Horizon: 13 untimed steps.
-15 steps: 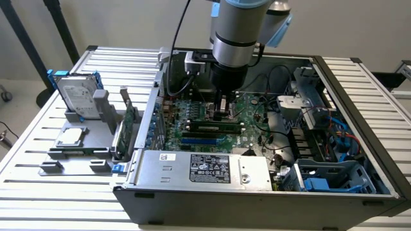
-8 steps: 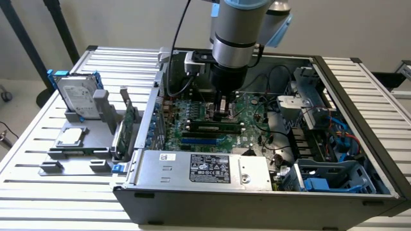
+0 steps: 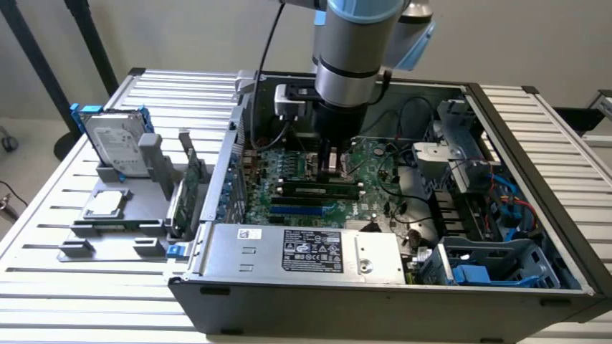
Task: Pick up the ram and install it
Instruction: 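Press down the ram until it locks into place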
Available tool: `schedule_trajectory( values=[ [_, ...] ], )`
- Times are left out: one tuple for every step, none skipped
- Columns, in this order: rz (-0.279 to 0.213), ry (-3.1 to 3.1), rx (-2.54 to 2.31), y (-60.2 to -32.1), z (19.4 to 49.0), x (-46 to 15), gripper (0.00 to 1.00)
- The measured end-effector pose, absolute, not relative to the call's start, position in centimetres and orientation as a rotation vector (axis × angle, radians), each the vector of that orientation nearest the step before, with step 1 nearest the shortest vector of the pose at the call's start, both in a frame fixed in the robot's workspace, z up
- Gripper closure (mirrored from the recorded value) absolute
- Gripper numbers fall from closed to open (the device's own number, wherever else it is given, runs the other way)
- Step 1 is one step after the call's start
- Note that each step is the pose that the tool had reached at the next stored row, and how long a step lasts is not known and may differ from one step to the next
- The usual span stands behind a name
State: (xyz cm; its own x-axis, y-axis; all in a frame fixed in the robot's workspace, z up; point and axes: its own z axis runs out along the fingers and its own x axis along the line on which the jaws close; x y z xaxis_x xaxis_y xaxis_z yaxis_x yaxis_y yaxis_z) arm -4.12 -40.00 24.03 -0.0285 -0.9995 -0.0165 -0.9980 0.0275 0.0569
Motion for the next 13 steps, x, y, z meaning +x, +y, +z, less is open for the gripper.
schedule_trajectory(
  values=[
    [-0.084, -2.226, 2.178, -40.02, 23.98, -4.12, 0.89],
    [-0.088, -2.224, 2.183, -40.05, 23.94, -4.12, 0.89],
    [-0.092, -2.225, 2.186, -40.07, 23.9, -4.12, 0.89],
    [-0.095, -2.225, 2.188, -40.1, 23.89, -4.12, 0.89],
    [-0.098, -2.226, 2.189, -40.15, 23.88, -4.12, 0.89],
    [-0.1, -2.227, 2.19, -40.22, 23.86, -4.12, 0.89],
    [-0.101, -2.228, 2.191, -40.27, 23.85, -4.12, 0.89],
    [-0.102, -2.228, 2.191, -40.32, 23.84, -4.13, 0.89],
    [-0.102, -2.228, 2.191, -40.37, 23.82, -4.13, 0.89],
    [-0.103, -2.229, 2.192, -40.39, 23.79, -4.13, 0.89],
    [-0.103, -2.23, 2.193, -40.41, 23.76, -4.13, 0.89],
    [-0.104, -2.231, 2.194, -40.41, 23.73, -4.12, 0.89],
    [-0.105, -2.232, 2.196, -40.42, 23.71, -4.12, 0.89]
  ],
)
